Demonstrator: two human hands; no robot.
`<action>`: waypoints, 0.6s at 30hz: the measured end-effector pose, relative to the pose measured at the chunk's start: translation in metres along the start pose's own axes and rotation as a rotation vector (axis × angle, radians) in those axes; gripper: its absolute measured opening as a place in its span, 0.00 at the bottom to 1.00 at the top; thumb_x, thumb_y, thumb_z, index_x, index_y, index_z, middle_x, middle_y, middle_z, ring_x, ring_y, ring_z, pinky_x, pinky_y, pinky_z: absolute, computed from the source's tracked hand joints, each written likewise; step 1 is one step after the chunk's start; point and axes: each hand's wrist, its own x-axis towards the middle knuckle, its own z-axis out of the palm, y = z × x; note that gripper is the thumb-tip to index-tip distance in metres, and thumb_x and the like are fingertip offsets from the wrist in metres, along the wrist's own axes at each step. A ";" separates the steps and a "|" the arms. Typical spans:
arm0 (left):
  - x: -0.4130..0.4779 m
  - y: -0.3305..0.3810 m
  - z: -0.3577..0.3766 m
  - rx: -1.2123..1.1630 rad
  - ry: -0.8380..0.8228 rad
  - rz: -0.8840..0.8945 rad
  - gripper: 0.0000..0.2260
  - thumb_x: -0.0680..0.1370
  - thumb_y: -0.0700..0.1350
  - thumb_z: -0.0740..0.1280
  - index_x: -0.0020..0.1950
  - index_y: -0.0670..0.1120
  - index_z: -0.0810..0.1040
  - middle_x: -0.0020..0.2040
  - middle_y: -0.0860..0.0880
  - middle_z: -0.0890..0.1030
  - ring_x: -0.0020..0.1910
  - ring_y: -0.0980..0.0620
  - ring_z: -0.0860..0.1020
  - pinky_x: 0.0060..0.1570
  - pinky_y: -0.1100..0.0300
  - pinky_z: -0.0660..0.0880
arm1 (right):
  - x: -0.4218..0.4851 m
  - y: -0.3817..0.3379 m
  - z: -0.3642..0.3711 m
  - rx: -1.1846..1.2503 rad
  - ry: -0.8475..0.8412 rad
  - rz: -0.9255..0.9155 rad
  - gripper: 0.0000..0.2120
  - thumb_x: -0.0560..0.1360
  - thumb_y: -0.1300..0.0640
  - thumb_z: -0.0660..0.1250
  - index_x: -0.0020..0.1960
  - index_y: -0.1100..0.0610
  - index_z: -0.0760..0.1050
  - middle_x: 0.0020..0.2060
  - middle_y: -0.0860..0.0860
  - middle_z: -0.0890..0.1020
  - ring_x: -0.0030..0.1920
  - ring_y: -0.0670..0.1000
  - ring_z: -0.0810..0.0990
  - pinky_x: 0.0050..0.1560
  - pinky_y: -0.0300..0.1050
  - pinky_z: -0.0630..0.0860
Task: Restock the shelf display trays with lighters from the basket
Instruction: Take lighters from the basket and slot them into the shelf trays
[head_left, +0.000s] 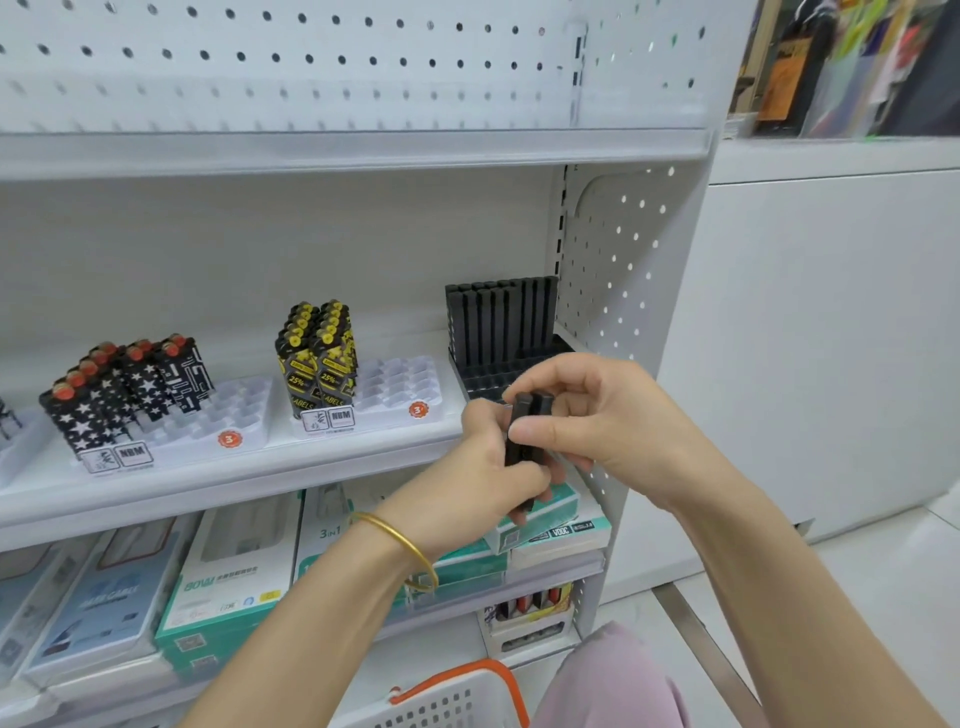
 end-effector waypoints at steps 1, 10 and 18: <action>0.001 0.002 0.000 0.004 0.006 0.006 0.13 0.77 0.35 0.63 0.51 0.49 0.61 0.46 0.48 0.79 0.36 0.59 0.76 0.34 0.64 0.73 | 0.002 -0.002 -0.002 -0.022 0.009 -0.010 0.07 0.69 0.66 0.72 0.45 0.59 0.78 0.20 0.46 0.74 0.19 0.42 0.69 0.24 0.32 0.65; 0.012 0.009 -0.012 0.676 0.538 0.426 0.11 0.78 0.39 0.62 0.58 0.50 0.71 0.50 0.56 0.74 0.43 0.59 0.74 0.46 0.69 0.70 | 0.062 -0.008 -0.049 -0.522 0.400 -0.203 0.07 0.72 0.58 0.70 0.50 0.54 0.79 0.35 0.42 0.78 0.32 0.40 0.73 0.34 0.27 0.66; 0.034 -0.004 -0.014 1.206 0.365 0.440 0.18 0.78 0.53 0.53 0.48 0.51 0.83 0.48 0.55 0.84 0.48 0.53 0.81 0.45 0.58 0.76 | 0.099 0.024 -0.046 -0.677 0.248 -0.238 0.14 0.74 0.60 0.67 0.60 0.57 0.77 0.53 0.52 0.80 0.44 0.46 0.72 0.44 0.35 0.65</action>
